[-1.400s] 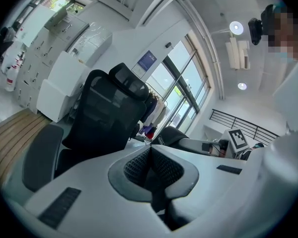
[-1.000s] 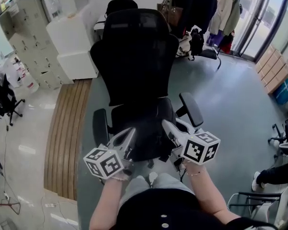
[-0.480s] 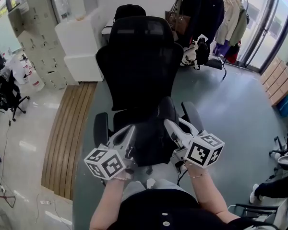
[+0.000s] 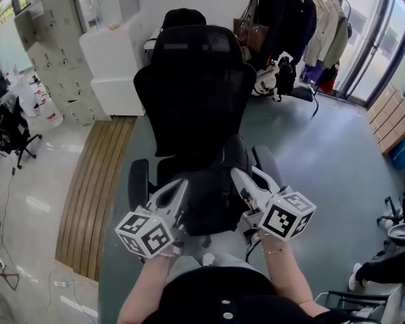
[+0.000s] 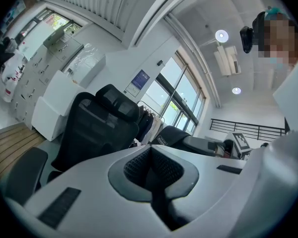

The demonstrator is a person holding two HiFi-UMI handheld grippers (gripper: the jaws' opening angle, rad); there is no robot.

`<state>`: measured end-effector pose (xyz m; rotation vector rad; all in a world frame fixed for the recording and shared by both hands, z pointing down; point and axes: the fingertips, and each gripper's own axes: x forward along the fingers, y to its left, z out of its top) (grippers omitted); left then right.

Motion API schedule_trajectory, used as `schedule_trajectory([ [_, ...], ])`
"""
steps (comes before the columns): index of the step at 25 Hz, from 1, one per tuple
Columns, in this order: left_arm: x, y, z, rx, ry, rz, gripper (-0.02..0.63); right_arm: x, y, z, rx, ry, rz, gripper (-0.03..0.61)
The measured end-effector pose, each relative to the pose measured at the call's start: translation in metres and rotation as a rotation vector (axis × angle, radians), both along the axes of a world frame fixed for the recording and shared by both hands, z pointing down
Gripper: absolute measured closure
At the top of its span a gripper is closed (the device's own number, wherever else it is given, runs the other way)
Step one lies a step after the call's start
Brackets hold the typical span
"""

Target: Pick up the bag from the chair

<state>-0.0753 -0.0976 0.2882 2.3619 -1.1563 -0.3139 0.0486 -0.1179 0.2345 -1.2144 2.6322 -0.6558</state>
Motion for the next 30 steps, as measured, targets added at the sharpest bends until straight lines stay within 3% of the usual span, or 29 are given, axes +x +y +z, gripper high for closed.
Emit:
schedule_trajectory([
  [10,0.002,0.004,0.013,-0.066,-0.042,0.021,0.598,-0.001,0.009,0.009,-0.035,0.004,-0.006,0.525],
  [30,0.003,0.012,0.009,-0.055,-0.056,0.004,0.598,-0.005,0.02,0.01,-0.042,0.013,-0.034,0.526],
])
